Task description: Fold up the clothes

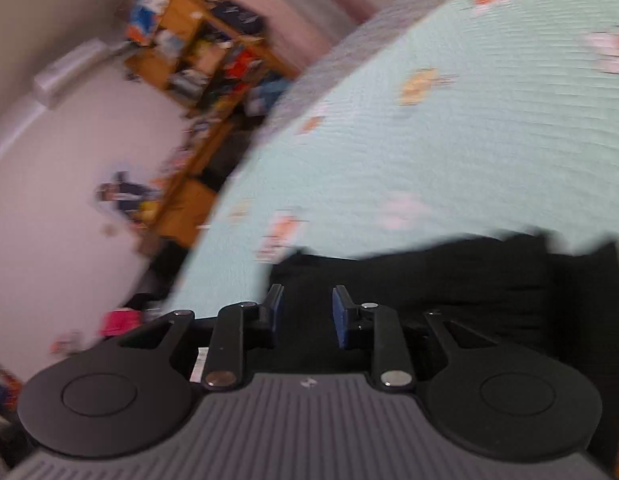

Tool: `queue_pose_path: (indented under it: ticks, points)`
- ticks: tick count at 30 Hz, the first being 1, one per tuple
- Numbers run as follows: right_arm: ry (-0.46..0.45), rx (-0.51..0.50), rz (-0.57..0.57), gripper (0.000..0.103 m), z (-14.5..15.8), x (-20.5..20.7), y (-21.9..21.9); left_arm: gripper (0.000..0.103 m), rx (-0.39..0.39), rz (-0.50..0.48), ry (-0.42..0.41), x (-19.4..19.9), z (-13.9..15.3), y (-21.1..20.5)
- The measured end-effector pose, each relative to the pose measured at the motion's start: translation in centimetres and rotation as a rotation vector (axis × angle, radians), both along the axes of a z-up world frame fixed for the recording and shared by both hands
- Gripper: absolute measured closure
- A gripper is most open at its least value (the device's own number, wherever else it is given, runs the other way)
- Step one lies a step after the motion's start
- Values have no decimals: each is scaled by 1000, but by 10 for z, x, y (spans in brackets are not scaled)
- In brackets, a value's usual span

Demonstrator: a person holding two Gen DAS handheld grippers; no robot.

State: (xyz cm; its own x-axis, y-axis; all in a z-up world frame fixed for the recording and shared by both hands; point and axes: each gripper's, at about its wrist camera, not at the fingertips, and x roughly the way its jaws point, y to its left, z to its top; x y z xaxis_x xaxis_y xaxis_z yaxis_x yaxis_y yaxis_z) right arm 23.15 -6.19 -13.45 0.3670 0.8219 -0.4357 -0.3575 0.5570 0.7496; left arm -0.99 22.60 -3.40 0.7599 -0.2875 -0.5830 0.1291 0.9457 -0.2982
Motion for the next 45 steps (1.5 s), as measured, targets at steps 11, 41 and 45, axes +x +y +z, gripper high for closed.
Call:
queue_pose_path:
  ticks: [11,41,45]
  points:
    - [-125,36,-37,83,18,-21,-35,22,158,-19,158,146,8,-51]
    - [-451,-252,229,103,-15,-128,-61,17,453,-63,309,224,-43,-185]
    - [-488,-257,221,87,-2,-147,-69,27,530,-77,223,204,-17,-204]
